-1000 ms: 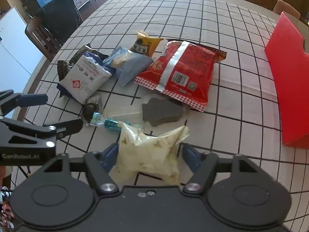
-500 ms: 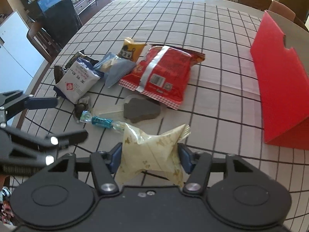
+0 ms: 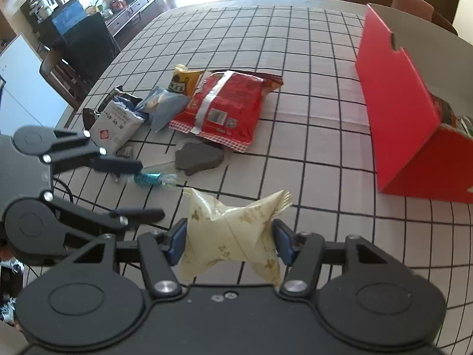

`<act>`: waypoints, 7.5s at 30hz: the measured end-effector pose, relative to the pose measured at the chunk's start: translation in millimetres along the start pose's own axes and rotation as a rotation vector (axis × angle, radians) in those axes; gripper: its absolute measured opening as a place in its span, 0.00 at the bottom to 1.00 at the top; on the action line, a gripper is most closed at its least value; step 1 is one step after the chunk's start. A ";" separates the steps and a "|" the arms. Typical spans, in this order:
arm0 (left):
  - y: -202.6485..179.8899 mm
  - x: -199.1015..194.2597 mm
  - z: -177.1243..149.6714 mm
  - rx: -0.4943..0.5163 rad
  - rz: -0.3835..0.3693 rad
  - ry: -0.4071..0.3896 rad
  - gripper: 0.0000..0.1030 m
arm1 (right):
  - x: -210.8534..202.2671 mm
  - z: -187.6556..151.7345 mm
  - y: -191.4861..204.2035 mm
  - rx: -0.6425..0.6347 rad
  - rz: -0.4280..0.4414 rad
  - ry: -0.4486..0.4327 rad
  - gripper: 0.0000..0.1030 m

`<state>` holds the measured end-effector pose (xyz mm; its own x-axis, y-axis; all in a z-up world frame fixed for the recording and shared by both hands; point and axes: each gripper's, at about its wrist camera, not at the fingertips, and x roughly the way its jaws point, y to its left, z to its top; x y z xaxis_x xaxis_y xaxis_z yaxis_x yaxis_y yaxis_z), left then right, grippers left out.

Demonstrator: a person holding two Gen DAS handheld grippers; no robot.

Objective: Organize snacks
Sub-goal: 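Grasp the cream crinkled packet with the right tool while the left tool grasps the blue candy, then carry both snacks into the red box and open both tools to release, then withdraw both tools from the box toward the remaining snacks, then grasp the red chip bag with the right tool while the left tool grasps the dark round wrapped candy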

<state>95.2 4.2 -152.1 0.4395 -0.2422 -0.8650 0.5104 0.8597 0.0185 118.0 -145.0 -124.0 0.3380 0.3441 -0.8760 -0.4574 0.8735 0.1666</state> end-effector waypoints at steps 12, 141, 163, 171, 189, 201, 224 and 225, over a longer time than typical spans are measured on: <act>-2.7 6.6 8.6 0.116 -0.028 0.045 0.49 | -7.1 -10.0 -11.4 0.052 -0.003 -0.014 0.58; -116.2 44.7 299.9 -0.384 0.033 -0.004 0.54 | -115.0 87.4 -275.9 -0.039 -0.084 -0.137 0.83; -91.8 -61.6 222.1 -0.387 0.155 -0.341 0.75 | -163.5 72.8 -192.5 -0.009 0.004 -0.357 0.99; -70.4 -88.7 162.9 -0.401 0.198 -0.378 0.84 | -143.5 63.9 -144.8 -0.011 0.058 -0.375 1.00; 10.1 -102.2 14.9 -0.529 0.241 -0.254 0.89 | -67.0 47.0 -39.7 -0.033 0.047 -0.267 1.00; 29.9 -64.2 -23.6 -0.545 0.190 -0.134 0.89 | -17.2 53.9 -2.6 -0.008 -0.012 -0.205 1.00; 55.2 -21.8 -26.0 -0.695 0.228 -0.018 0.88 | 97.7 141.1 23.1 0.137 -0.127 -0.048 0.99; 53.6 -21.3 -25.1 -0.686 0.235 -0.020 0.88 | 100.6 143.8 24.0 0.131 -0.134 -0.042 0.99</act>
<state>94.6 66.6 -145.3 0.4972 -0.0192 -0.8674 -0.1752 0.9769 -0.1220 259.3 -39.9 -143.0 0.4240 0.2335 -0.8750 -0.2960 0.9489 0.1097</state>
